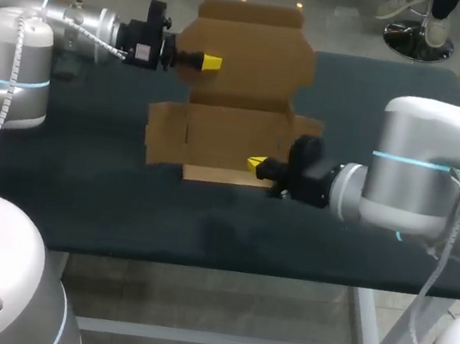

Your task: Assemble the packaging by folding the flat box into shape, placing the metal phone stand inside, and closing the box properly

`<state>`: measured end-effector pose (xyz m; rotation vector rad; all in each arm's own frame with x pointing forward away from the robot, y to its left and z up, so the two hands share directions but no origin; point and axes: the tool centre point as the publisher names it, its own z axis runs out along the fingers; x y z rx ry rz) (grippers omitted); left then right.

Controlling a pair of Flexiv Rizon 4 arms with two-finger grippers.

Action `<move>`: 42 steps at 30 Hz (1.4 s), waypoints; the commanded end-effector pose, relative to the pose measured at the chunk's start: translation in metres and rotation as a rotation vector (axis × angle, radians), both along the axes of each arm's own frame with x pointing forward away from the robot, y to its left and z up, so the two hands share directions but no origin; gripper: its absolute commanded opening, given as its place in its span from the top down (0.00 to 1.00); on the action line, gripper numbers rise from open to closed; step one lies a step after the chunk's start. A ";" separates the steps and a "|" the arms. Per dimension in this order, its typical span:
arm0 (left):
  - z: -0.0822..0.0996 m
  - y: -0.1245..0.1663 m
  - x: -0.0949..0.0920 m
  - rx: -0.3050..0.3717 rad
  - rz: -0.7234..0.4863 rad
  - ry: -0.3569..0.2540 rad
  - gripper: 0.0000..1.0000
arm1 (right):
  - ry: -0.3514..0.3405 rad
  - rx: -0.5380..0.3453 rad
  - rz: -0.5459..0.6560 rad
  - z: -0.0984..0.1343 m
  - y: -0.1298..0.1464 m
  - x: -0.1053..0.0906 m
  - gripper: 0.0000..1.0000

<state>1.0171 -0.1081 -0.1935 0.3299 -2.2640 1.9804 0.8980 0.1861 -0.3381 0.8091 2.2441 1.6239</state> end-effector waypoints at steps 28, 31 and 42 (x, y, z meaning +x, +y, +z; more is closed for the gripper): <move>-0.002 0.001 0.002 -0.003 -0.009 0.001 1.00 | 0.040 -0.049 -0.137 -0.072 0.044 0.019 1.00; -0.002 0.001 0.002 -0.003 -0.009 0.001 1.00 | 0.044 -0.047 -0.140 -0.075 0.045 0.021 1.00; -0.002 0.001 0.002 -0.003 -0.009 0.001 1.00 | 0.069 -0.036 -0.150 -0.088 0.044 0.026 1.00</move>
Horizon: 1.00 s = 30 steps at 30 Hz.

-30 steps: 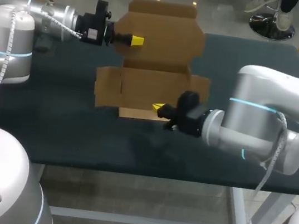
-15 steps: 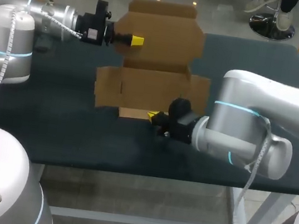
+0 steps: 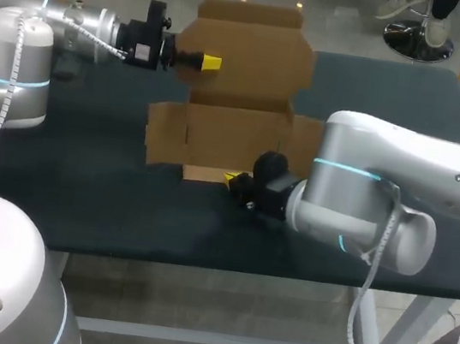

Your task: Assemble the packaging by folding the flat box into shape, placing the metal phone stand inside, and closing the box properly

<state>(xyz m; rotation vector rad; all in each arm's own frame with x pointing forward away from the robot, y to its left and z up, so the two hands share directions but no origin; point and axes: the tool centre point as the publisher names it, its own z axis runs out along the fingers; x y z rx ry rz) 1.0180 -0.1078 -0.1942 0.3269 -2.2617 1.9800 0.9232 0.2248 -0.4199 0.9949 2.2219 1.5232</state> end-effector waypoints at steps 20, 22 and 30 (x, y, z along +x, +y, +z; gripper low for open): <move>-0.002 0.000 0.001 -0.002 -0.006 0.001 1.00 | -0.025 0.030 -0.036 -0.001 0.004 0.004 1.00; -0.002 0.000 0.001 -0.002 -0.006 0.001 1.00 | -0.019 0.026 -0.037 -0.003 0.004 0.007 1.00; -0.002 0.000 0.001 -0.002 -0.006 0.001 1.00 | 0.011 0.026 -0.039 -0.013 0.005 0.012 1.00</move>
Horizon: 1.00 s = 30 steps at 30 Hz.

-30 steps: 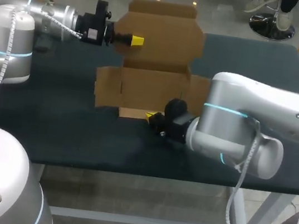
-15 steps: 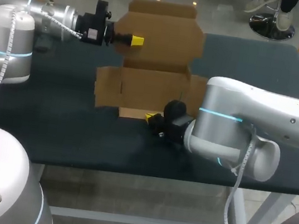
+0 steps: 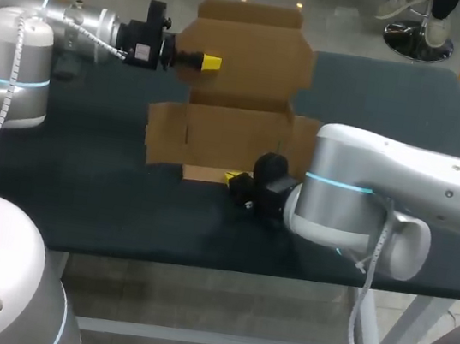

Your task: Assemble the packaging by folding the flat box into shape, placing the metal phone stand inside, and closing the box properly

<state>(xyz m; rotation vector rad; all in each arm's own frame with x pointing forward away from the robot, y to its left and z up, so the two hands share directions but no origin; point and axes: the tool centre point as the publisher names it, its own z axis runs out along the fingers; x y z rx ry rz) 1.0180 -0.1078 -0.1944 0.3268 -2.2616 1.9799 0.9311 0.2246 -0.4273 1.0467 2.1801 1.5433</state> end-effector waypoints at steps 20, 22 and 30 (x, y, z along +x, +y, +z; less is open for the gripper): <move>-0.001 0.001 -0.006 0.005 -0.006 0.000 1.00 | 0.016 -0.004 -0.008 -0.011 0.003 0.004 1.00; -0.001 0.002 -0.011 0.005 -0.007 -0.001 1.00 | 0.016 -0.004 -0.008 -0.011 0.003 0.004 1.00; -0.002 0.003 -0.033 -0.001 -0.018 -0.007 1.00 | 0.016 -0.004 -0.008 -0.011 0.003 0.004 1.00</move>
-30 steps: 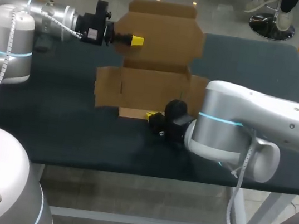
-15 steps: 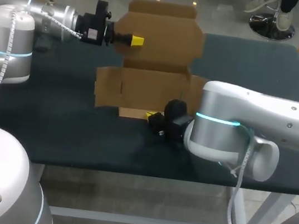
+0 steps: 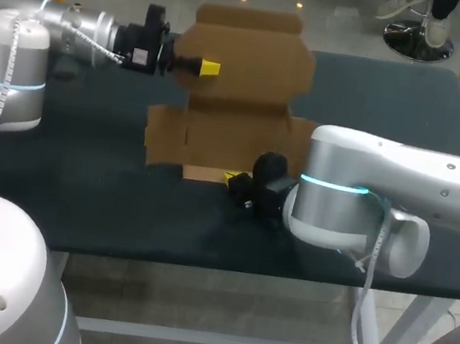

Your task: Assemble the packaging by folding the flat box into shape, placing the metal phone stand inside, and closing the box properly

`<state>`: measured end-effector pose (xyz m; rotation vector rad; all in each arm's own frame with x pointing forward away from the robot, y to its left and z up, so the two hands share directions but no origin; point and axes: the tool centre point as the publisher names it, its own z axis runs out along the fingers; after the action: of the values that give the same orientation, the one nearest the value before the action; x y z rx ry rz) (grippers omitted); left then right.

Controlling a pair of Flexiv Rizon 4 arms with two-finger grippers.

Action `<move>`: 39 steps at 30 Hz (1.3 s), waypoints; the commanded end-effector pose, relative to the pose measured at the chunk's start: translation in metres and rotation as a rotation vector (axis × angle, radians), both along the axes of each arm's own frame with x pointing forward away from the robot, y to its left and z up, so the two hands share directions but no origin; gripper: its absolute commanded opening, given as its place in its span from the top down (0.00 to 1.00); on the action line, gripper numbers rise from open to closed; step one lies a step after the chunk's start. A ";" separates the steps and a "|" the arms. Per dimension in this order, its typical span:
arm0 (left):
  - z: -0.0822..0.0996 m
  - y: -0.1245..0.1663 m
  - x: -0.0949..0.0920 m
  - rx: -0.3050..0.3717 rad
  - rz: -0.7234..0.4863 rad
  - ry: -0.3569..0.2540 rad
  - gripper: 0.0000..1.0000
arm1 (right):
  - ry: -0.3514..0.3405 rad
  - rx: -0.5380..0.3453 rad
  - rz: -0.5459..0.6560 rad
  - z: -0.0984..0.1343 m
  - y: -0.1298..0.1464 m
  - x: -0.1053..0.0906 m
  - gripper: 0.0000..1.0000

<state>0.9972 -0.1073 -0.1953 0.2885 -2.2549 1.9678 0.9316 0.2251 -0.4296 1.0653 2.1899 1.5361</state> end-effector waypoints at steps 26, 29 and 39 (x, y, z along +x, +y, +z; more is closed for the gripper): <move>-0.022 -0.008 -0.063 0.036 -0.006 0.038 1.00 | -0.001 -0.002 -0.005 -0.008 0.003 0.003 1.00; -0.026 -0.009 -0.067 0.035 -0.007 0.041 1.00 | -0.001 -0.002 -0.005 -0.008 0.003 0.003 1.00; -0.035 -0.010 -0.072 0.037 -0.001 0.041 1.00 | -0.001 -0.002 -0.005 -0.008 0.003 0.003 1.00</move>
<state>0.9275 -0.1140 -0.2252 0.3260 -2.2656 1.9008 0.9322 0.2244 -0.4298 1.0657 2.1895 1.5380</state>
